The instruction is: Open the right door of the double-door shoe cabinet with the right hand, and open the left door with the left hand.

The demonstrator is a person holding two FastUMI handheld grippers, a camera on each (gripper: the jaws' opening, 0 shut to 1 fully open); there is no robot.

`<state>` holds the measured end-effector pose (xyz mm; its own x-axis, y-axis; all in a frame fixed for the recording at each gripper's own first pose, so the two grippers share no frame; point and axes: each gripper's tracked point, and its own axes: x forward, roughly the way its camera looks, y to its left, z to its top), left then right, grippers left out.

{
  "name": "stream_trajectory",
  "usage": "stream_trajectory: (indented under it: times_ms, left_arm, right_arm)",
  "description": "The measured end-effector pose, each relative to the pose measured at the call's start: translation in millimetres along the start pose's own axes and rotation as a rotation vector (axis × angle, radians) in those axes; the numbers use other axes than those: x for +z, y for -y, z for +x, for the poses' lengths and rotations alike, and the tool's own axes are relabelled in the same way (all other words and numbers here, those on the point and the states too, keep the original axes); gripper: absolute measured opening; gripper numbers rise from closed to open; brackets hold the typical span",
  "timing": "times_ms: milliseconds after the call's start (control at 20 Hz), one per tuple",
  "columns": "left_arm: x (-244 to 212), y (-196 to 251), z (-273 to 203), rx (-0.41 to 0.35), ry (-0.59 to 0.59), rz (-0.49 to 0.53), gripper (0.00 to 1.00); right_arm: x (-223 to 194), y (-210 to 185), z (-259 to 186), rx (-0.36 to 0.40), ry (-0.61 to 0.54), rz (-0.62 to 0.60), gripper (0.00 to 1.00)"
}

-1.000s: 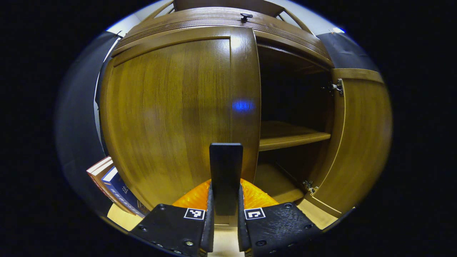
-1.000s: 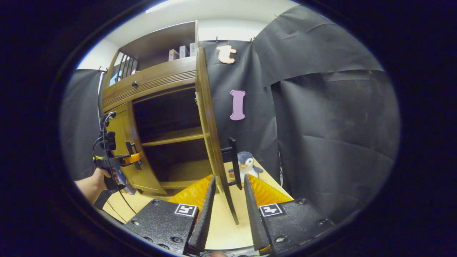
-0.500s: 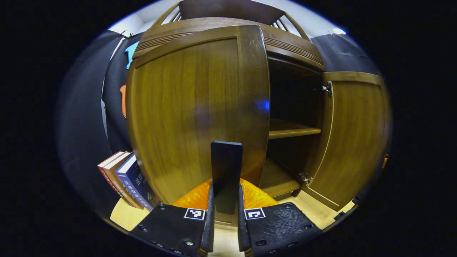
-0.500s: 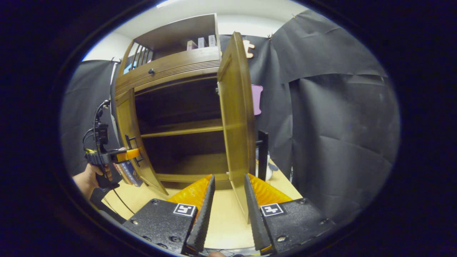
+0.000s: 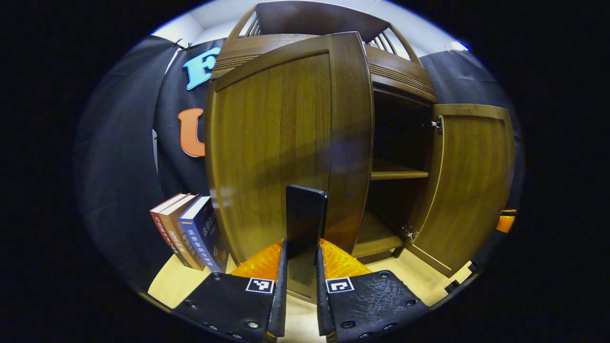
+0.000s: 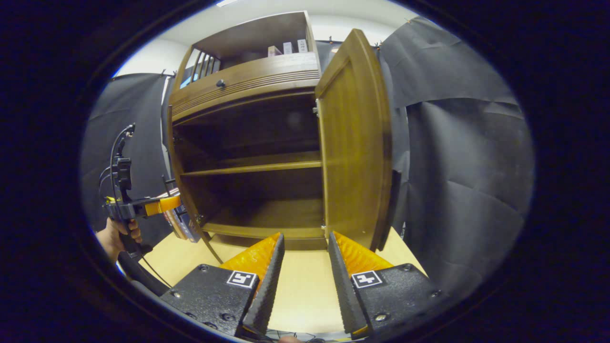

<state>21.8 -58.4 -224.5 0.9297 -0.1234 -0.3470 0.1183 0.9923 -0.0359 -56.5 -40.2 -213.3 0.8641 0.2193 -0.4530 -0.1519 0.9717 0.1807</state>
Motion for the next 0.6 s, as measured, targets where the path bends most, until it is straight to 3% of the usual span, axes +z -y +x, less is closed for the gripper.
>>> stream_trajectory:
  times_ms: [600]
  left_arm:
    - [-12.6, -71.6, -59.6, 0.174, 0.011, 0.034, 0.25]
  right_arm:
    - [-4.5, -63.6, 34.7, 0.143, -0.030, -0.048, 0.60]
